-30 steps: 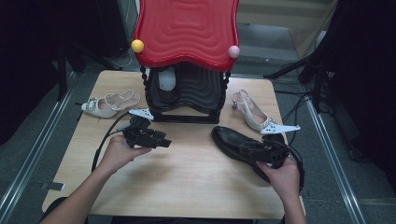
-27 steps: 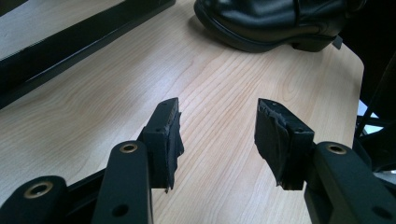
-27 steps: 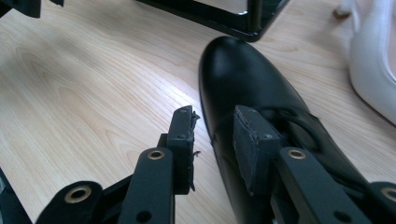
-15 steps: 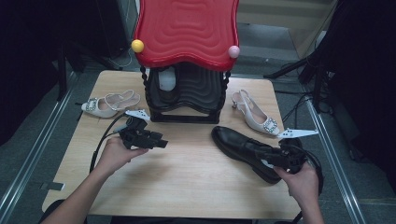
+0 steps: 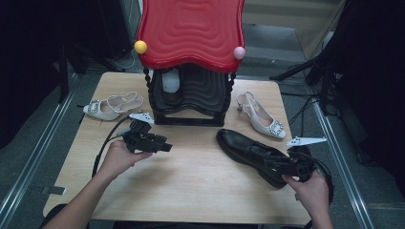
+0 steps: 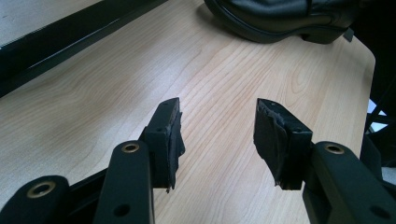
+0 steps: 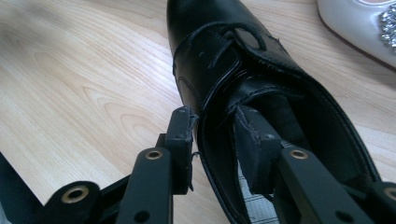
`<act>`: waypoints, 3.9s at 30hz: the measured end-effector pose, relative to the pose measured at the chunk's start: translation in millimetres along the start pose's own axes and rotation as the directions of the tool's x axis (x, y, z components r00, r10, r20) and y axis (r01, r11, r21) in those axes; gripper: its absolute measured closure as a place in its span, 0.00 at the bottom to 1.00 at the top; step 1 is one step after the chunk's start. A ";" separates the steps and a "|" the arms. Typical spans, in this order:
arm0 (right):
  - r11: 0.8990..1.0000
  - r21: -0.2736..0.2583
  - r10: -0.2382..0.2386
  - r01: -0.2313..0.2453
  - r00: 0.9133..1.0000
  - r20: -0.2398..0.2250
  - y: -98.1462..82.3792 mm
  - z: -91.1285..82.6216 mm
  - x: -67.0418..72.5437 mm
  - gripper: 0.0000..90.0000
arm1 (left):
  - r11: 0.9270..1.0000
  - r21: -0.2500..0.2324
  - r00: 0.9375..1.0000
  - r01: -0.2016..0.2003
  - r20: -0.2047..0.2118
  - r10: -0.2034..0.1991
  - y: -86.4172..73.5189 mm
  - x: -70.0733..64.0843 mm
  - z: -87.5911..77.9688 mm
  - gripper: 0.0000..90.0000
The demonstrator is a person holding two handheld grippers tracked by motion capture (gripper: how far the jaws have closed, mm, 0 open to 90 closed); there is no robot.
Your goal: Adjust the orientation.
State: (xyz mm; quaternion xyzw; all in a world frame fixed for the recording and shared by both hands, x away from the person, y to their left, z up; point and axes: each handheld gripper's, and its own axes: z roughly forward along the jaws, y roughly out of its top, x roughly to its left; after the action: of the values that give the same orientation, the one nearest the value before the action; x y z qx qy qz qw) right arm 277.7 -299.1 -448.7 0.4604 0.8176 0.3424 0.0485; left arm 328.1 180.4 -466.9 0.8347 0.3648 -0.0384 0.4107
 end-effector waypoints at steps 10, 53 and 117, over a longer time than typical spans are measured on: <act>1.000 0.012 -0.008 0.008 1.000 0.006 -8.0 9.6 0.7 0.74 | 1.000 0.001 1.000 -0.001 -0.001 0.001 0.3 0.1 1.5 0.58; 0.985 0.089 -0.119 0.145 0.961 -0.248 85.5 111.4 106.2 0.92 | 0.999 -0.037 1.000 0.011 -0.010 -0.011 -9.9 0.2 -4.4 0.77; 0.995 -0.046 -0.093 0.087 0.981 -0.171 83.2 128.9 45.7 1.00 | 1.000 0.002 0.998 0.016 -0.055 -0.015 -32.6 -28.1 57.3 1.00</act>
State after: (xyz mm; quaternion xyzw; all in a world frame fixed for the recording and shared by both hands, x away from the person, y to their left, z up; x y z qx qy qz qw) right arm 362.3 -168.3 -485.7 0.3904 0.8320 0.3941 0.0016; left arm 300.2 136.2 -516.0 0.8332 0.3823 -0.0193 0.3991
